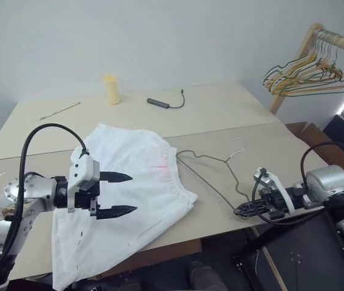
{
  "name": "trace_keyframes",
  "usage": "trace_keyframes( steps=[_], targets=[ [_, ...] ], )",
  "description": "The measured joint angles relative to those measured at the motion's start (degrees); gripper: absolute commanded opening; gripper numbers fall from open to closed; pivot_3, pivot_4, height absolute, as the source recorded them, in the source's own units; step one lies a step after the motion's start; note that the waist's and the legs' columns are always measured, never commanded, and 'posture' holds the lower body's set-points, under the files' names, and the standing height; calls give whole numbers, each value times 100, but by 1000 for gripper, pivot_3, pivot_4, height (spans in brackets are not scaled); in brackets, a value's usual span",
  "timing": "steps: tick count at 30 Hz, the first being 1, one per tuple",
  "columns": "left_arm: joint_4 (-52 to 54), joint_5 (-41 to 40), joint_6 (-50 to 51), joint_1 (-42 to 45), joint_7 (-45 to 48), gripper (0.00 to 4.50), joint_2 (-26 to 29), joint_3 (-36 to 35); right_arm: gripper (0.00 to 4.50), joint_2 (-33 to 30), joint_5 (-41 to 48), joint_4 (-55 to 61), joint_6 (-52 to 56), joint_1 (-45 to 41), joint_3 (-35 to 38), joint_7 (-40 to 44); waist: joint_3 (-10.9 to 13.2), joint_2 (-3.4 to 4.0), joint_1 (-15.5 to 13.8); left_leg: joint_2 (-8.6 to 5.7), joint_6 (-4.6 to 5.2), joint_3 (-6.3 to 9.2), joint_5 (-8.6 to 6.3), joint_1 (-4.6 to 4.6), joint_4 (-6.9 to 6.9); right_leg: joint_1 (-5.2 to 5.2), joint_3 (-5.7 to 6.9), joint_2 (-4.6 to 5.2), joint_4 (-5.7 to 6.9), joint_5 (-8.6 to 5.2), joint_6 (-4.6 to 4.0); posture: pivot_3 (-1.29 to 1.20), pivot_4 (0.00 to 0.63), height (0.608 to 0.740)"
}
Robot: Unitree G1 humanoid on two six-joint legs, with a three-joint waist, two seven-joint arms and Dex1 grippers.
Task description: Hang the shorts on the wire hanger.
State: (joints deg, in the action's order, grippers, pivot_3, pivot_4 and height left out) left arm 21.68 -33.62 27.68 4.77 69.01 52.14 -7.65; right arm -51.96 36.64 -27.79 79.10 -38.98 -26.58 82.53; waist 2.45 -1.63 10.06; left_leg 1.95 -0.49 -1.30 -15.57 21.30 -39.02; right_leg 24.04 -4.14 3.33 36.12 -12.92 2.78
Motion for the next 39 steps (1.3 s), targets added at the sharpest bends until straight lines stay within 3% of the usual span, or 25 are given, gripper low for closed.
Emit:
trace_keyframes(
  steps=[15,25,33,39],
  targets=[
    [1,31,-7,-63,-25,4467,-1,1,0,136,-494,-370,-414,-113,-33,384,0,1,-11,0,0,1,0,-2,-1,-2,2,0,2,5,-9,-93,0,740],
    [56,51,-11,-192,-93,4467,0,-48,0,467,-953,-821,-850,-543,-469,617,-1,2,-39,0,0,1,0,-2,-1,-2,2,0,3,13,-21,-63,0,740],
    [172,59,-11,-342,-203,4467,-1,-112,0,382,-498,-909,-1120,-950,-1199,629,-1,3,-121,1,0,0,0,-8,-1,-3,2,-1,8,14,-22,-47,0,740],
    [210,86,-11,-350,-307,4467,-8,-113,0,1050,-504,-1916,-1283,-1579,-1564,636,-1,4,-143,1,0,1,0,-6,-1,-2,3,-2,7,17,-28,-27,0,740]
  ],
)
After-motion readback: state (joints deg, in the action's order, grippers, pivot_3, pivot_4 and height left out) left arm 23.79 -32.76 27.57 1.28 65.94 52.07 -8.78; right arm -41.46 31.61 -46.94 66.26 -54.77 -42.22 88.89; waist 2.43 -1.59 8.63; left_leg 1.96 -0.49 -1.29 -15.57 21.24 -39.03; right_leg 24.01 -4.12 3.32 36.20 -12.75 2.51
